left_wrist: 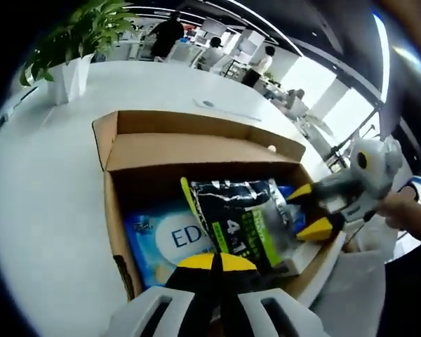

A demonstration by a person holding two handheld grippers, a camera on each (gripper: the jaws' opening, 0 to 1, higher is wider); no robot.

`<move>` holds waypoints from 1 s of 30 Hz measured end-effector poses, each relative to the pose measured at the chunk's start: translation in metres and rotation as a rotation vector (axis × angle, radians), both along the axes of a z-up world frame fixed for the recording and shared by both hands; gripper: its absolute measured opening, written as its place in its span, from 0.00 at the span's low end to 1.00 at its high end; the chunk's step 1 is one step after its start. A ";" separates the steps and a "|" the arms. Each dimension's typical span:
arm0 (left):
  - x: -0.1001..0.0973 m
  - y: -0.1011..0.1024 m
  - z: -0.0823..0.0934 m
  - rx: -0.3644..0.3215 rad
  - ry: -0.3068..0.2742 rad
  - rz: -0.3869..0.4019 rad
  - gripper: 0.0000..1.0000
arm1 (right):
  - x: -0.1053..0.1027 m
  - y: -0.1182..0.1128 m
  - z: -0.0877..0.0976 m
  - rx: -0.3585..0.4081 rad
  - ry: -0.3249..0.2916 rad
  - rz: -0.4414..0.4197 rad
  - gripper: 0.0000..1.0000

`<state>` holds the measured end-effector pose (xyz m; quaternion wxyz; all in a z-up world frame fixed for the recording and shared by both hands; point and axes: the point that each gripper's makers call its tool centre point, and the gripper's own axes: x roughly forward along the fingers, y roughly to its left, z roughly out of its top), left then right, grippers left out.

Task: Operate the shoe box by opening the lid, removing the specified soft item, and placing it in the target area until the item is outside and the box remains undamaged.

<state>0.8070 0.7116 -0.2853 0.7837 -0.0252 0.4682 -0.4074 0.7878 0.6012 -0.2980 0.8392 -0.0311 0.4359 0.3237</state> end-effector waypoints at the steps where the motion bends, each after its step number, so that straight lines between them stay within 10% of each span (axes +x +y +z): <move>1: 0.000 0.000 0.000 0.001 -0.001 -0.002 0.00 | 0.001 0.000 -0.002 -0.010 0.011 -0.002 0.35; 30: 0.003 0.001 -0.005 0.001 -0.013 -0.010 0.00 | 0.008 -0.003 0.008 -0.005 -0.029 -0.079 0.05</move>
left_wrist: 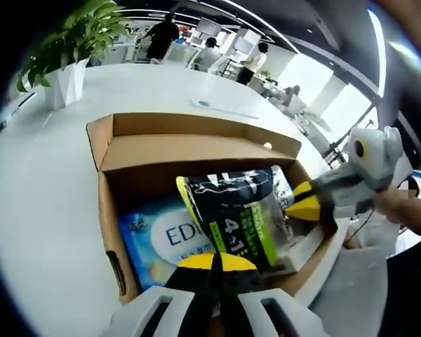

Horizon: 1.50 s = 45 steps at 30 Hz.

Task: Operate the shoe box by opening the lid, removing the specified soft item, and placing it in the target area until the item is outside and the box remains undamaged.

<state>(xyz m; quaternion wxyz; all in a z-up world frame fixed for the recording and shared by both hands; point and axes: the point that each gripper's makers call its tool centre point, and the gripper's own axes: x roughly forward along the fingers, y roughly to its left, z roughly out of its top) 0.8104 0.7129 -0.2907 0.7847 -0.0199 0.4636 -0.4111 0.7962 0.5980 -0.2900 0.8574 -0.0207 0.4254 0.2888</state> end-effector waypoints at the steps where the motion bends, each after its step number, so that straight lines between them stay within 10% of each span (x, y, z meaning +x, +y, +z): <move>1: 0.000 -0.001 0.001 0.001 0.000 0.000 0.00 | 0.001 -0.001 0.001 0.006 0.002 -0.009 0.04; 23: -0.015 -0.022 0.034 0.012 -0.038 -0.059 0.00 | -0.013 -0.018 0.037 0.106 0.032 -0.100 0.00; 45: -0.034 -0.083 0.061 -0.028 -0.048 -0.141 0.00 | -0.023 -0.082 0.066 0.111 0.002 -0.209 0.00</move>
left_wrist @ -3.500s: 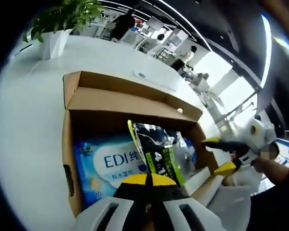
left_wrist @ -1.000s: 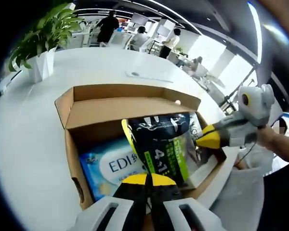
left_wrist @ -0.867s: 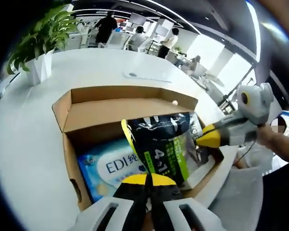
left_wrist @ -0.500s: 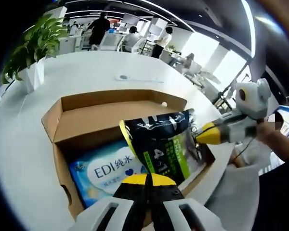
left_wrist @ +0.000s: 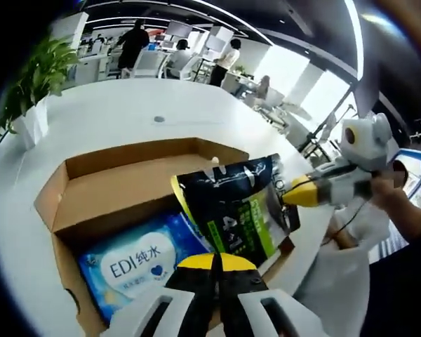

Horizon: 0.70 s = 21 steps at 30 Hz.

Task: Operate the shoe box by opening the lid, removing the specified soft item, and placing it in the target area until the item is outside and the box remains undamaged.

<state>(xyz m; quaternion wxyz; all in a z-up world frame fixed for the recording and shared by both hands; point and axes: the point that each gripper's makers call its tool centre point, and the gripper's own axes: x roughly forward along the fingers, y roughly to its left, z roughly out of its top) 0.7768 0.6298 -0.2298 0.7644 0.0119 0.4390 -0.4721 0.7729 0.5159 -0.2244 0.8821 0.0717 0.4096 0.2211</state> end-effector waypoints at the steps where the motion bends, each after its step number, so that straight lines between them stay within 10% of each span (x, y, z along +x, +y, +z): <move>1: -0.002 -0.005 0.002 -0.002 -0.002 -0.005 0.00 | -0.002 -0.003 0.001 0.001 0.000 -0.004 0.00; 21: -0.023 -0.072 0.011 -0.018 0.013 -0.074 0.00 | -0.021 -0.069 0.005 -0.005 0.033 -0.080 0.00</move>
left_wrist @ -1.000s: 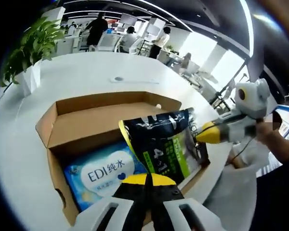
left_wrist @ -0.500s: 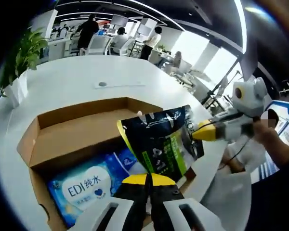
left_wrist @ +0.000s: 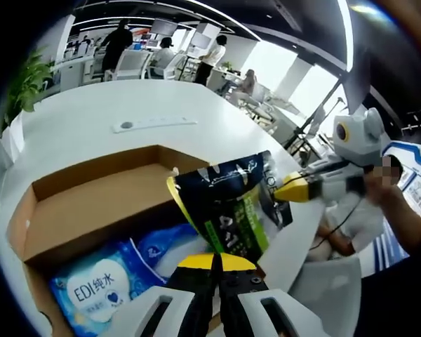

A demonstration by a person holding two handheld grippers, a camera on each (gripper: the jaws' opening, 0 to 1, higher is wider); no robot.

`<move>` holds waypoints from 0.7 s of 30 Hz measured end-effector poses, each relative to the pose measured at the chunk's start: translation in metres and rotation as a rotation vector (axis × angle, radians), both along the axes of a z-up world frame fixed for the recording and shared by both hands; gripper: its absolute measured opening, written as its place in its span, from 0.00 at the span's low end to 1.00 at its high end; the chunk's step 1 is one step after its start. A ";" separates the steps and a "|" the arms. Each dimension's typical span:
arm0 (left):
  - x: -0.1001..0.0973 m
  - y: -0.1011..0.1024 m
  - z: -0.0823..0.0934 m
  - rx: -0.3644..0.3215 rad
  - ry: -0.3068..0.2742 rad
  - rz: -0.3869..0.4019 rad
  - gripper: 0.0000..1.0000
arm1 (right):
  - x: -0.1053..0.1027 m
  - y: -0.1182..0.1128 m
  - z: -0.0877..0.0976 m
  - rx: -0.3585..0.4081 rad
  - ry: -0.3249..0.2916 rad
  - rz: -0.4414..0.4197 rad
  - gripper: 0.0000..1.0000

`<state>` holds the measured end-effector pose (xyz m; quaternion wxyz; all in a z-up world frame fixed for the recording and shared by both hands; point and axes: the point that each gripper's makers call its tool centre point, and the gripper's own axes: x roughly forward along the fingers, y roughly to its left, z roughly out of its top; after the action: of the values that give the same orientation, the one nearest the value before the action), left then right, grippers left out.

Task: Operate the shoe box by opening the lid, removing the specified soft item, and placing it in the target area until the item is outside and the box remains undamaged.

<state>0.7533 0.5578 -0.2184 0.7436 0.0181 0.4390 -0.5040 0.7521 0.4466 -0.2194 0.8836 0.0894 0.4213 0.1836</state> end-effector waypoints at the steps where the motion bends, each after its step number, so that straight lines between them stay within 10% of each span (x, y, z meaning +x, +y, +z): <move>1: 0.000 -0.003 0.000 -0.002 0.002 -0.003 0.00 | 0.000 -0.004 0.000 -0.001 0.001 -0.003 0.00; 21: -0.005 -0.075 -0.019 0.035 0.054 -0.134 0.00 | -0.006 -0.078 -0.014 -0.032 0.051 -0.097 0.00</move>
<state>0.7479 0.4833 -0.2375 0.6957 0.0467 0.4654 -0.5452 0.7464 0.3686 -0.2336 0.8818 0.1000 0.4417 0.1316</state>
